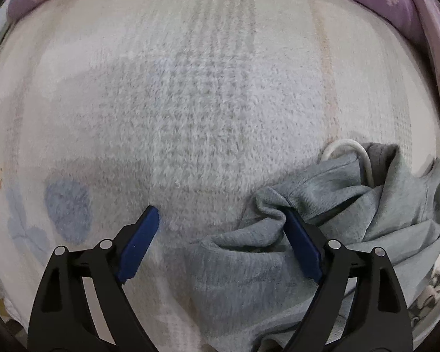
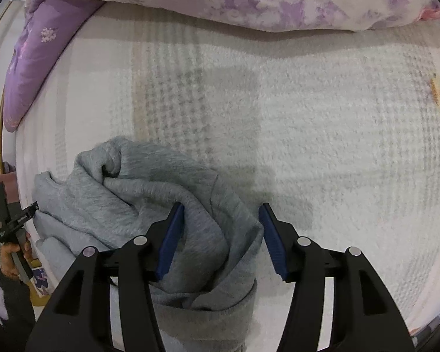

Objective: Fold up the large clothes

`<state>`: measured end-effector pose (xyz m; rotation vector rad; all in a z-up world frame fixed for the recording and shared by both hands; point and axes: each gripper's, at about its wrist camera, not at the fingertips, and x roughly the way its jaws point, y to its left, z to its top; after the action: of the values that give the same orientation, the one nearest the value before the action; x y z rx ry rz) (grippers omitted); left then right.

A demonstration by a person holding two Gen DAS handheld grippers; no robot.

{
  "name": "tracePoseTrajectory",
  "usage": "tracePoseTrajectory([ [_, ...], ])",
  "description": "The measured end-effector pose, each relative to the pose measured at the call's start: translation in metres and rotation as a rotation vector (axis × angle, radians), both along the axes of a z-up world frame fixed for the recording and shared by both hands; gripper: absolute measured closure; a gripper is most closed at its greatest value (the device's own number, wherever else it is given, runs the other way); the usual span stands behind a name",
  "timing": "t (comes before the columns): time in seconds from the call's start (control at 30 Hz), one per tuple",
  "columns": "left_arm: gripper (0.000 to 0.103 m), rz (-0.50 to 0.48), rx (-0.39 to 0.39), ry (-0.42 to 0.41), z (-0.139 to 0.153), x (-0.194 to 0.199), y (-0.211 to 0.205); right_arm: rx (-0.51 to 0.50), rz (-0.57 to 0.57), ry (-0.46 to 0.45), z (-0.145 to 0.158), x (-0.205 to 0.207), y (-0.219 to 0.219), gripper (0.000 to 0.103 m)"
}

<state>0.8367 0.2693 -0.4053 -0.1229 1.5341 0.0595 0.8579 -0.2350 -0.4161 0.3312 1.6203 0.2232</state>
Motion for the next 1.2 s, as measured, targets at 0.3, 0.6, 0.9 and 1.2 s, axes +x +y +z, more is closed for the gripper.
tracePoseTrajectory([
  [0.3,0.094,-0.089,-0.022,-0.092,0.019,-0.010,-0.029,-0.038,0.018,-0.118,0.022,-0.013,0.025,0.090],
  [0.6,0.096,-0.035,-0.064,-0.233,0.076,-0.061,-0.015,-0.029,-0.024,-0.354,0.083,-0.061,0.029,0.092],
  [0.9,0.096,-0.020,-0.076,-0.405,0.147,-0.141,-0.020,0.004,-0.023,-0.556,0.151,-0.134,0.019,0.092],
  [1.2,0.097,0.012,-0.148,-0.432,0.159,-0.271,-0.026,0.056,-0.021,-0.589,0.173,-0.250,0.003,0.093],
])
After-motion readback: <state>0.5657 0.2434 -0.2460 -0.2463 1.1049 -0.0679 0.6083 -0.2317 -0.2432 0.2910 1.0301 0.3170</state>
